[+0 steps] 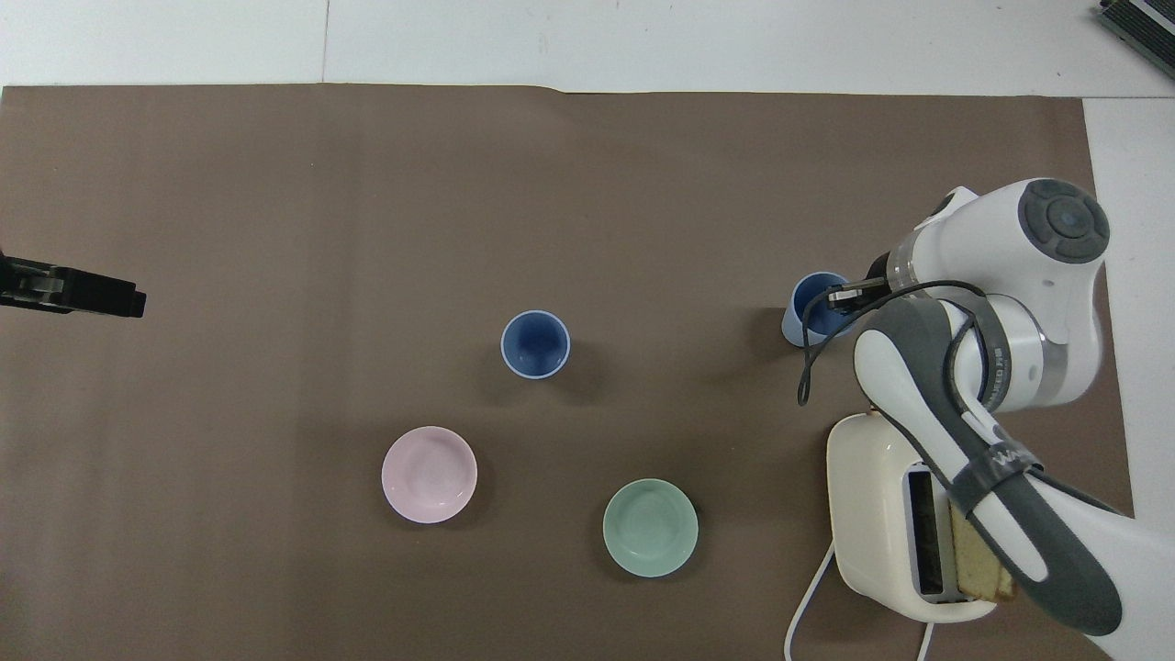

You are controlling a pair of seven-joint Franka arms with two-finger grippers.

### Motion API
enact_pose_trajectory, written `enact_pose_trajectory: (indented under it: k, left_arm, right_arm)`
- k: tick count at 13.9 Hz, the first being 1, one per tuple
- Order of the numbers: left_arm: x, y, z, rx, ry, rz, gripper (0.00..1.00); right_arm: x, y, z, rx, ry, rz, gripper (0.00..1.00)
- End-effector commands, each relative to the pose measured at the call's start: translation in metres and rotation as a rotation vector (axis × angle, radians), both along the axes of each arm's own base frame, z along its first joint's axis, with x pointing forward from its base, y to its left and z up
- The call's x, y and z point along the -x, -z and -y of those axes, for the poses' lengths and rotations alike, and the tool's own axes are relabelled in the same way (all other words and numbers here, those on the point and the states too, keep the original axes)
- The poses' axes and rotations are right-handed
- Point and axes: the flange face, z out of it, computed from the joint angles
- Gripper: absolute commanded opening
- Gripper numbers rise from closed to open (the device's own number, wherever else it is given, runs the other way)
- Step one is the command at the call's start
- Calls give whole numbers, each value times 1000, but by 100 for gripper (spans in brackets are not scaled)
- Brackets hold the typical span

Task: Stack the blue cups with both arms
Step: 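Grasp the second blue cup with the right gripper and lift it, then carry the held blue cup over the center blue cup with the right gripper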

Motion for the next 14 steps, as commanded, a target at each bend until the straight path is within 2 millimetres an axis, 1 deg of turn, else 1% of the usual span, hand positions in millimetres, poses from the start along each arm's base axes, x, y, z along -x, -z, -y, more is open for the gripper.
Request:
enact_pose_trajectory:
  k: [1, 2, 4, 6, 9, 11, 14]
  left_arm:
    - [-4, -7, -4, -38, 13, -24, 100]
    - [-4, -6, -3, -36, 12, -27, 100]
    - [-6, -5, -3, -37, 10, -24, 100]
    - [-6, -5, -3, -35, 10, -23, 100]
    - [-10, 1, -3, -39, 11, -35, 100]
    - [-10, 1, -3, -38, 10, -30, 100]
    - [-9, 0, -3, -41, 6, -30, 100]
  right_arm:
    - [-13, -33, -24, -15, -41, 9, 0]
    - [-16, -47, -35, -18, -42, 10, 0]
    - [-20, -86, -53, -21, -23, 1, 0]
    - [-21, -111, -81, -24, -21, -4, 0]
    - [-12, -133, -137, -23, -2, 18, 0]
    - [-13, -144, -171, -39, 37, 43, 0]
    - [-3, -159, -222, -54, 54, 63, 0]
